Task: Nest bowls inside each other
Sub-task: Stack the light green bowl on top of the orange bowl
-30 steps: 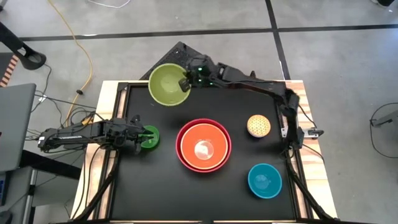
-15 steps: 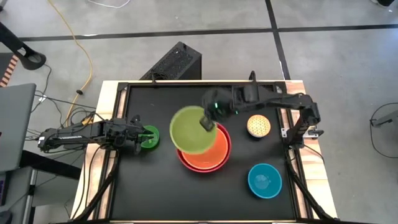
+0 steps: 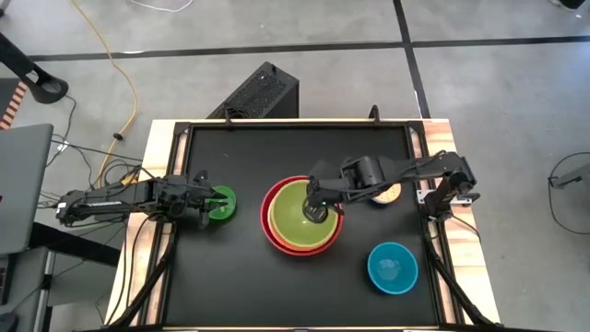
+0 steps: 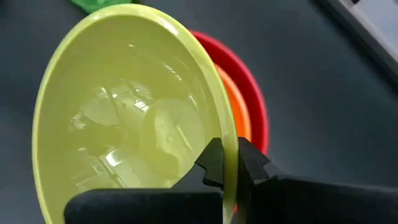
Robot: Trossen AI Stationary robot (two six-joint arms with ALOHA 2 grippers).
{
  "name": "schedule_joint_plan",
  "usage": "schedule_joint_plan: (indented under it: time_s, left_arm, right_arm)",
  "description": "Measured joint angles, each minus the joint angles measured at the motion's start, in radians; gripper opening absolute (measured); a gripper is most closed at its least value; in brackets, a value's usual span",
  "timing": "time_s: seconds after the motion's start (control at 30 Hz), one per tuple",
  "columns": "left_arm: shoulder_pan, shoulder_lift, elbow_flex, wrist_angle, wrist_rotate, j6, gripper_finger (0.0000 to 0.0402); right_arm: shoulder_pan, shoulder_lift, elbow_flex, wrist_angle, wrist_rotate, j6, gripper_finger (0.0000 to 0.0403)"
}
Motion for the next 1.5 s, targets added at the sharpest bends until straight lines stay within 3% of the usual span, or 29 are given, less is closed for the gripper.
schedule_joint_plan:
  time_s: [0.43,1.07,1.5]
  left_arm:
    - [0.000,0.000,0.000,0.000,0.000,0.000,0.0087]
    - [0.000,0.000,0.000,0.000,-0.001,0.000,0.0087]
    - [0.000,0.000,0.000,0.000,0.000,0.000,0.0087]
  right_arm:
    - [-0.122,0.000,-0.252,0.196,-0.122,-0.087,0.0013]
    - [-0.154,0.000,-0.409,0.391,-0.182,-0.091,0.0015]
    - [-0.151,0.000,-0.409,0.395,-0.180,-0.066,0.0086]
